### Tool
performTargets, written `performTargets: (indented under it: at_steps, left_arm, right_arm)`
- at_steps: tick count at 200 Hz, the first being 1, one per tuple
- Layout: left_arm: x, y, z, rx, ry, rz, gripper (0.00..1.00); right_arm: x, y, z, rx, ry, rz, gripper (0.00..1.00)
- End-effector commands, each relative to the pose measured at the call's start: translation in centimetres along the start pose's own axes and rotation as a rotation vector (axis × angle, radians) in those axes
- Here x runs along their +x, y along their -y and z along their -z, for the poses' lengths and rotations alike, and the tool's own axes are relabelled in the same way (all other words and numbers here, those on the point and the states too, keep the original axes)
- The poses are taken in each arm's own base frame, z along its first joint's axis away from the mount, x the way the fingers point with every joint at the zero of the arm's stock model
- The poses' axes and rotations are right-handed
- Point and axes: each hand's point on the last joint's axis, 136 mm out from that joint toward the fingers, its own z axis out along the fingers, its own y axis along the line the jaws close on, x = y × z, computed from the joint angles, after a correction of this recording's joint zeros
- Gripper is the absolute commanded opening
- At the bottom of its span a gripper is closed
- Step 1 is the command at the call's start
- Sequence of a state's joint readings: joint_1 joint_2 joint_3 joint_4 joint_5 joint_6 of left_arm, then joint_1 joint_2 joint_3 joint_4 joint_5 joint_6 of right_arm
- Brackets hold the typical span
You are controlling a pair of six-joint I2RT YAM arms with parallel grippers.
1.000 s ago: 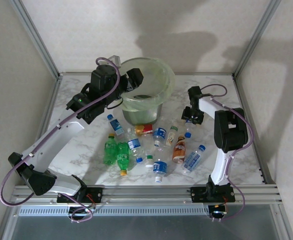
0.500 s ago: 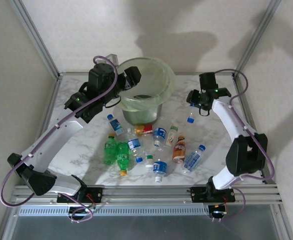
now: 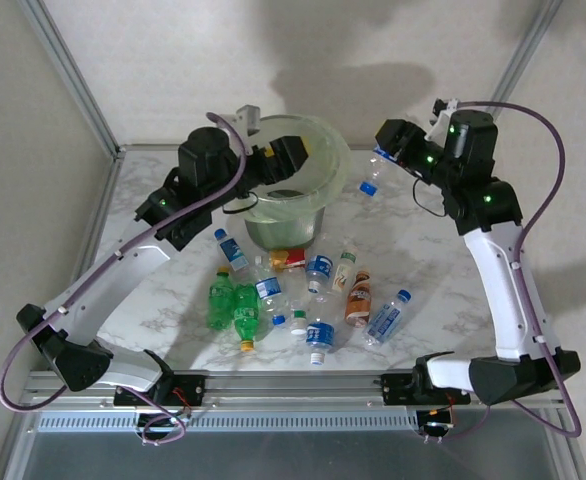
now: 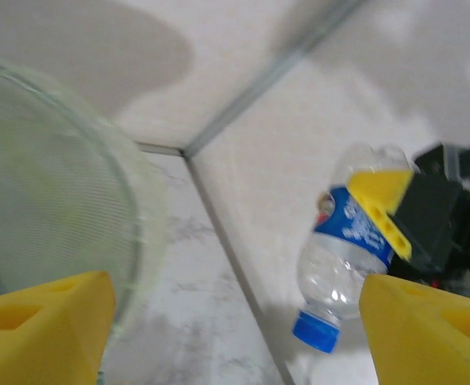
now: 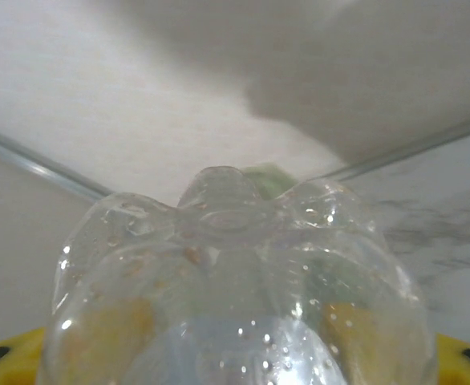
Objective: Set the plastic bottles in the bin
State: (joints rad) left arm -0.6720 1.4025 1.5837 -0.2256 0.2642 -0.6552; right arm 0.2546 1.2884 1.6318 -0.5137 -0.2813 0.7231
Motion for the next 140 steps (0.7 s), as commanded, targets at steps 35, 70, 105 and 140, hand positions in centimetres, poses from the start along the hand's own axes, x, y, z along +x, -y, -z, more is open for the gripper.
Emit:
performTargets:
  at_steps: [35,70,105,140]
  left_arm:
    - [3.9,4.5,-0.7,0.246,-0.139,-0.041,0.81]
    - [5.6,5.3,-0.8,0.307,-0.198,-0.047,0.79]
    - [6.9,6.1,-0.8,0.365,-0.253,-0.052,0.78]
    - [7.0,6.5,-0.5,0.383,-0.255,-0.066,0.72]
  right_arm:
    - [-0.4,-7.9,1.2,-0.315,0.011,-0.066,0.55]
    - [0.0,-9.7,1.2,-0.387,-0.001,-0.08,0.55]
    - [0.7,-10.7,0.7,-0.417,-0.026,-0.085,0.55]
    - [1.4,-11.6,0.2,-0.437,-0.04,-0.081,0.55]
